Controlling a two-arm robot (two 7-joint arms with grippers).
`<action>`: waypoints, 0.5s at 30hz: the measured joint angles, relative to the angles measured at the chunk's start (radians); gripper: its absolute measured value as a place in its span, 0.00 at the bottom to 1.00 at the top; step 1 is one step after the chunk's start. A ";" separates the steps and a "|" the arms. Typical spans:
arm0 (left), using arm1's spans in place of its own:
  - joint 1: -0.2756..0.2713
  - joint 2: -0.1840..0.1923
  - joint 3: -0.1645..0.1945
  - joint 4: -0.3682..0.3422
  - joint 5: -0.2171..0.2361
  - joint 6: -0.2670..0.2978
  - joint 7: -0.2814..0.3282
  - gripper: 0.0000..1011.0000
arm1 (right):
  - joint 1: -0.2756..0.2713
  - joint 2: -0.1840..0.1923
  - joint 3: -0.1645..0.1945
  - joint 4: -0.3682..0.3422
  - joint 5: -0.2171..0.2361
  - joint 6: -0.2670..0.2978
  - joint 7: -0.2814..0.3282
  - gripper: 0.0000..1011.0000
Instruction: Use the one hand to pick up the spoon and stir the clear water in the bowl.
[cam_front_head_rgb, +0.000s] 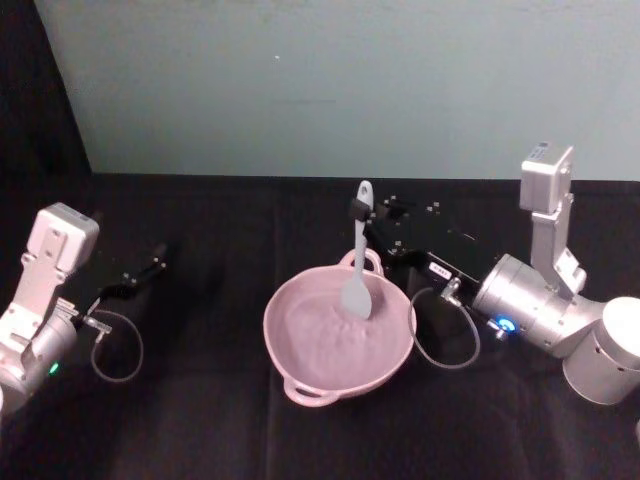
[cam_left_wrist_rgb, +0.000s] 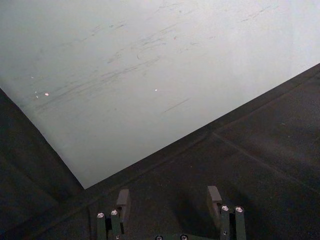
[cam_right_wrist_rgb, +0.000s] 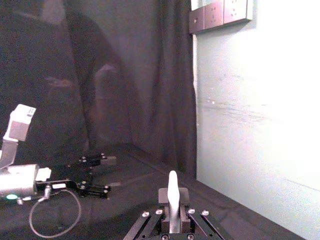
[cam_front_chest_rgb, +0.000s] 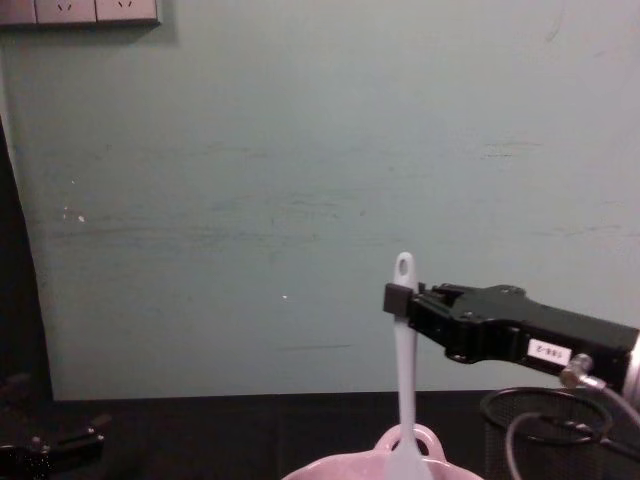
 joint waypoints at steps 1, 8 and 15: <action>0.000 0.000 0.000 0.000 0.000 0.000 0.000 0.99 | -0.003 0.008 0.006 -0.006 -0.003 -0.001 -0.001 0.11; 0.000 0.000 0.000 0.000 0.000 0.000 0.000 0.99 | -0.022 0.034 0.015 -0.041 -0.019 -0.003 0.005 0.11; 0.000 0.000 0.000 0.000 0.000 0.000 0.000 0.99 | -0.067 0.055 0.001 -0.109 -0.025 0.002 0.027 0.11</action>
